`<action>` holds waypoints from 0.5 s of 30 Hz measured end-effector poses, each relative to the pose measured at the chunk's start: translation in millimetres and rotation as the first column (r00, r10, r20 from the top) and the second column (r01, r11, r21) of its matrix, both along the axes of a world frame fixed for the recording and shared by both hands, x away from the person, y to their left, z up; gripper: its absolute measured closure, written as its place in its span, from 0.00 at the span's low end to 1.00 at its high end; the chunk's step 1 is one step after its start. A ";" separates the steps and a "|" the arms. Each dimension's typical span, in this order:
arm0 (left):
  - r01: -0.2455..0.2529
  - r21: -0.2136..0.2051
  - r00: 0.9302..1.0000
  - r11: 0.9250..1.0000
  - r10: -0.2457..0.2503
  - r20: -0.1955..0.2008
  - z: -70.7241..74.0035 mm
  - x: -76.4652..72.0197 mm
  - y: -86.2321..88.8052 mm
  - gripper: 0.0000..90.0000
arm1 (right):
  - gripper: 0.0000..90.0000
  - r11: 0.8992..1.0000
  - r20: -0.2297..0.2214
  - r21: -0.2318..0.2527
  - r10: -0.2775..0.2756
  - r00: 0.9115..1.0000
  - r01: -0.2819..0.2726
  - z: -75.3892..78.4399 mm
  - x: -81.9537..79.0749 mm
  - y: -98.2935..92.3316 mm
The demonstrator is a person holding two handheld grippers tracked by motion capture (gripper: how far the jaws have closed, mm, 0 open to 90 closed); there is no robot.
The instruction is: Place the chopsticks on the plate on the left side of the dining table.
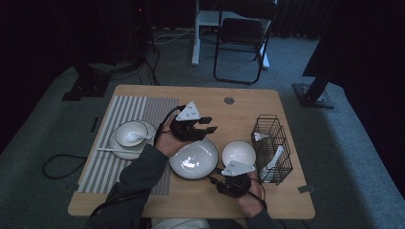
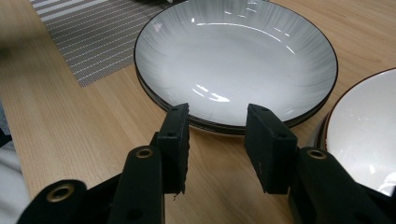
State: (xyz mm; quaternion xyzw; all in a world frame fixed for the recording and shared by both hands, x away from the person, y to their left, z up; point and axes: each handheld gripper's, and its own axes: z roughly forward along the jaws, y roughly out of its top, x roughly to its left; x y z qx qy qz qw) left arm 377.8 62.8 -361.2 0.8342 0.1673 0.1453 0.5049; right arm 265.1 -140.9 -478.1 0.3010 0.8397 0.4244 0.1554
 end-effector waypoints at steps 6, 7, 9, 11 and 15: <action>0.012 0.001 1.000 1.000 -0.012 0.000 1.8 1.8 -8.0 0.67 | 0.66 1.000 -0.004 0.004 0.002 1.000 -0.002 -1.7 -2.4 -1.0; 0.013 0.003 1.000 1.000 -0.013 0.000 2.0 2.1 -9.0 0.67 | 0.66 1.000 -0.007 0.007 0.001 1.000 -0.001 -1.8 -2.7 -1.0; 0.018 -0.002 1.000 1.000 -0.018 -0.002 1.8 3.3 -12.2 0.67 | 0.66 1.000 -0.009 0.014 0.004 1.000 -0.004 -1.9 -2.6 -1.5; 0.021 -0.003 1.000 1.000 -0.021 -0.008 0.9 5.3 -15.2 0.67 | 0.66 1.000 -0.010 0.016 0.004 1.000 -0.003 -2.1 -2.8 -1.5; 0.028 0.002 1.000 1.000 -0.028 -0.013 0.1 7.5 -22.5 0.67 | 0.66 1.000 -0.015 0.016 0.003 1.000 -0.003 -3.1 -3.9 -1.7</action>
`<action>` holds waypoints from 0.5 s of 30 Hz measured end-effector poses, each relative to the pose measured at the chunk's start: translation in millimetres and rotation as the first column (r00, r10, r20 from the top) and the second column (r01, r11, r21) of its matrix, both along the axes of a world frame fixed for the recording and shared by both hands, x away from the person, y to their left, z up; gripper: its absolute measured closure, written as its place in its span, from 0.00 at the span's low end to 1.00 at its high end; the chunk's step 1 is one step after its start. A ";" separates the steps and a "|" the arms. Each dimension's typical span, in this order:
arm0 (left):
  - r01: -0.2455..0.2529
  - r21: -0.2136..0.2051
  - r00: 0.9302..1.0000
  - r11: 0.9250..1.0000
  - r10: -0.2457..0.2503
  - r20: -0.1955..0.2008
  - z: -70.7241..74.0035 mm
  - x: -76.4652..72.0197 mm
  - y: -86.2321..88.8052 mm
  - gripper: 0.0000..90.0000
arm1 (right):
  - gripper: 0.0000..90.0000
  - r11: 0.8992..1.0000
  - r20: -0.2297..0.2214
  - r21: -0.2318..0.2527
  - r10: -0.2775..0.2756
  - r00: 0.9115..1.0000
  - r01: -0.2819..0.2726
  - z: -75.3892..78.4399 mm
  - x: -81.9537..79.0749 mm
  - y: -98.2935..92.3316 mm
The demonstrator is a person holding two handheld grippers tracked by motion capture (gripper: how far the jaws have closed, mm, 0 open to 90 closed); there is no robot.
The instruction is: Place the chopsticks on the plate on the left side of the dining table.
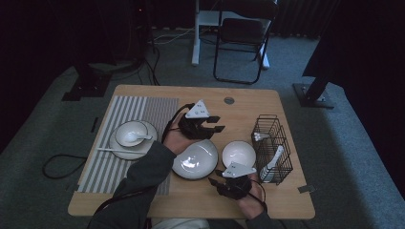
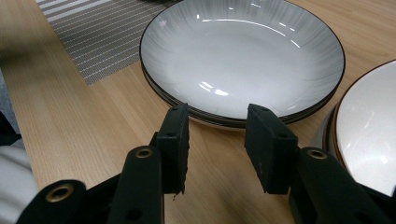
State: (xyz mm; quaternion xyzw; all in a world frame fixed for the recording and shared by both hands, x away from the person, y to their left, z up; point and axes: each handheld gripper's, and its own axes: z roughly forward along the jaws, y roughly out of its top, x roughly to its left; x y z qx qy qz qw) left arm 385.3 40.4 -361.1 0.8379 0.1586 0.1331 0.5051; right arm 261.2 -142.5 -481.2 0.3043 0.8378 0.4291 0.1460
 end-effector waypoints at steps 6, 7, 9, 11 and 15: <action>0.020 0.010 1.000 1.000 -0.020 0.005 1.9 0.0 -9.9 0.67 | 0.66 1.000 -0.003 0.002 -0.003 1.000 0.003 -1.1 -0.7 -1.5; 0.025 0.011 1.000 1.000 -0.025 0.006 1.9 0.0 -11.2 0.67 | 0.66 1.000 -0.003 0.003 -0.004 1.000 0.004 -1.1 -0.9 -1.6; 0.036 0.014 0.999 0.999 -0.036 0.011 1.6 0.0 -15.0 0.67 | 0.66 1.000 -0.002 0.005 -0.004 1.000 0.004 -1.0 -1.4 -1.7; 0.042 0.019 0.999 0.999 -0.042 0.014 1.3 -0.1 -20.1 0.67 | 0.66 1.000 -0.003 0.006 -0.004 1.000 0.004 -1.3 -1.7 -1.6; 0.059 0.027 0.998 0.998 -0.060 0.018 1.3 -0.9 -29.5 0.67 | 0.66 1.000 -0.006 0.007 -0.004 1.000 0.004 -2.8 -2.0 -2.2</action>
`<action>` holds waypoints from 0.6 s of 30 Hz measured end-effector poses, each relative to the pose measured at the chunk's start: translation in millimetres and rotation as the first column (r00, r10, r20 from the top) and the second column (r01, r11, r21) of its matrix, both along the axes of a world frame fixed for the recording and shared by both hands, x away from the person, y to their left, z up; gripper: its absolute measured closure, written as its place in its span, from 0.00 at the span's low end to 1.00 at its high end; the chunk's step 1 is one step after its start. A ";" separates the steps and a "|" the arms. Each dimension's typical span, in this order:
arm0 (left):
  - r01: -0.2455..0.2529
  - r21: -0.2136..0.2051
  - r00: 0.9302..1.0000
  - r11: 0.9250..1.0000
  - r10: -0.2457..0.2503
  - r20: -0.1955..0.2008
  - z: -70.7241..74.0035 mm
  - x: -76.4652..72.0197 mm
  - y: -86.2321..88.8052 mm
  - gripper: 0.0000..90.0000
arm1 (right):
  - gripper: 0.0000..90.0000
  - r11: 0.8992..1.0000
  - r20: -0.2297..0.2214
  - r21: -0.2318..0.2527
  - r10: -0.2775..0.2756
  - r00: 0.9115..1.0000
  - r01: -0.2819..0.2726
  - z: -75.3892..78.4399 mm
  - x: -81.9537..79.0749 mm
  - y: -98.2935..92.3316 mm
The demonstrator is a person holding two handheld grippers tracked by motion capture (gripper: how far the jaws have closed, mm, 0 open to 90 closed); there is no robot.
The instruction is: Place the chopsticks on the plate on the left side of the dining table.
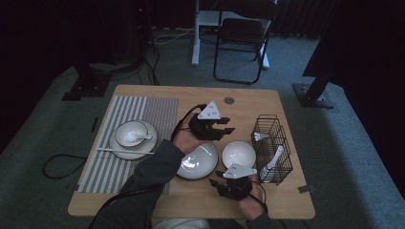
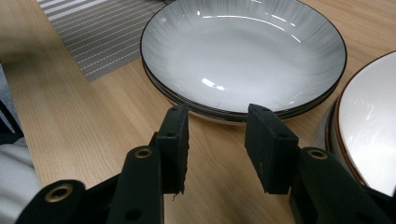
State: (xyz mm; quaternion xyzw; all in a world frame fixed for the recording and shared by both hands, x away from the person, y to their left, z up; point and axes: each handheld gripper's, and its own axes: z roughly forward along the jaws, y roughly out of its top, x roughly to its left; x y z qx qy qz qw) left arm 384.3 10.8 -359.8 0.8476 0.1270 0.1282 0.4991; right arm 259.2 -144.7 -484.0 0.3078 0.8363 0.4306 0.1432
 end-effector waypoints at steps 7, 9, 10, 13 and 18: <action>0.028 0.001 1.000 1.000 -0.028 0.001 1.9 -3.3 -14.1 0.66 | 0.66 1.000 -0.004 0.001 -0.005 1.000 0.005 -0.4 -0.8 -2.0; 0.037 0.002 0.999 0.999 -0.037 0.003 2.7 -4.5 -18.4 0.66 | 0.66 1.000 -0.002 -0.001 -0.003 1.000 0.003 -0.8 -0.7 -2.1; 0.042 0.006 0.999 0.999 -0.042 0.003 3.1 -5.0 -20.5 0.66 | 0.66 1.000 0.001 -0.001 -0.002 1.000 0.002 -1.0 -0.6 -2.2; 0.052 0.009 0.999 0.999 -0.052 0.003 2.8 -5.6 -26.9 0.66 | 0.66 1.000 -0.003 0.001 -0.002 1.000 0.002 -1.6 -0.6 -2.4; 0.063 0.020 0.998 0.998 -0.063 0.001 2.8 -6.6 -36.2 0.66 | 0.65 1.000 -0.003 0.003 -0.007 1.000 0.007 -2.0 -0.4 -3.7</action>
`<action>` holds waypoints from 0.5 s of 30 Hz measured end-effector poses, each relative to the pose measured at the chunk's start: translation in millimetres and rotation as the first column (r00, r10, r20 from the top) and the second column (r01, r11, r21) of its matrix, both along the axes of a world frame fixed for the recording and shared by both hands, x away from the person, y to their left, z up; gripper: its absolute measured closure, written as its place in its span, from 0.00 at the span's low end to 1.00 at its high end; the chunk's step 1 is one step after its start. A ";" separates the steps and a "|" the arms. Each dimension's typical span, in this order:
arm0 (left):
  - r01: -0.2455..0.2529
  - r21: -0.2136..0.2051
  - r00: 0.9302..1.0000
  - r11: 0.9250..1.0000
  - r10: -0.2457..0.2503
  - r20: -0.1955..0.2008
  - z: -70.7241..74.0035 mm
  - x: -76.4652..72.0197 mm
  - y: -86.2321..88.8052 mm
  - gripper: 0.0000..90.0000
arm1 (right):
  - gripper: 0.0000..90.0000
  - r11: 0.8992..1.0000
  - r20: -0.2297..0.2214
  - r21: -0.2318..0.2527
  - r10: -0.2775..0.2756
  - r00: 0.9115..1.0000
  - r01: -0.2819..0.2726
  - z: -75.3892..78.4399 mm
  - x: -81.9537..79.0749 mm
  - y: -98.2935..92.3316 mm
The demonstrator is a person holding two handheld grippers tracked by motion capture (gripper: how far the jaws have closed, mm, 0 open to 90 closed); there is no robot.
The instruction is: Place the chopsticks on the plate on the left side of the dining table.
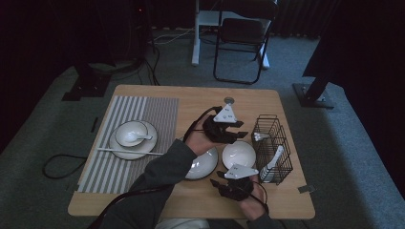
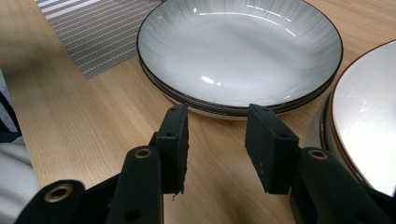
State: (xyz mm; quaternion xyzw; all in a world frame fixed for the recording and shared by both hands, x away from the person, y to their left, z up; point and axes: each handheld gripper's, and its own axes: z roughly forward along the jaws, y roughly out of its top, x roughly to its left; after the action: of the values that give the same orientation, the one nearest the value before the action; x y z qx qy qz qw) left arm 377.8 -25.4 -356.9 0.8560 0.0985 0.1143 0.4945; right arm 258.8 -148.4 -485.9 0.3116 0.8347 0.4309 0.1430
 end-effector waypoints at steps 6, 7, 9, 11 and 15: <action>0.023 0.001 1.000 1.000 -0.023 0.003 1.2 -3.4 -9.1 0.66 | 0.65 1.000 -0.002 0.001 0.000 1.000 0.000 -0.8 0.0 0.0; 0.025 -0.001 1.000 1.000 -0.025 0.003 1.2 -3.6 -10.0 0.66 | 0.65 1.000 -0.003 0.001 0.000 1.000 0.000 -0.9 0.0 -0.1; 0.026 0.000 1.000 1.000 -0.026 0.002 1.3 -3.8 -10.7 0.66 | 0.65 1.000 -0.003 0.000 0.000 1.000 0.000 -1.1 0.2 -0.3; 0.030 -0.002 1.000 1.000 -0.030 0.000 1.3 -3.8 -12.0 0.66 | 0.65 1.000 -0.006 0.001 -0.001 1.000 0.001 -1.7 0.4 -0.4; 0.030 0.001 1.000 1.000 -0.030 0.002 0.9 -3.0 -13.6 0.66 | 0.65 1.000 -0.008 0.001 0.000 1.000 0.000 -2.8 1.0 0.1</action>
State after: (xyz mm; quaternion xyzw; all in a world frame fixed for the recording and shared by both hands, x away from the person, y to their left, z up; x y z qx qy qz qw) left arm 374.8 -39.0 -356.1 0.8575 0.0851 0.1078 0.4958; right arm 259.7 -148.3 -488.7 0.3134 0.8352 0.4298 0.1394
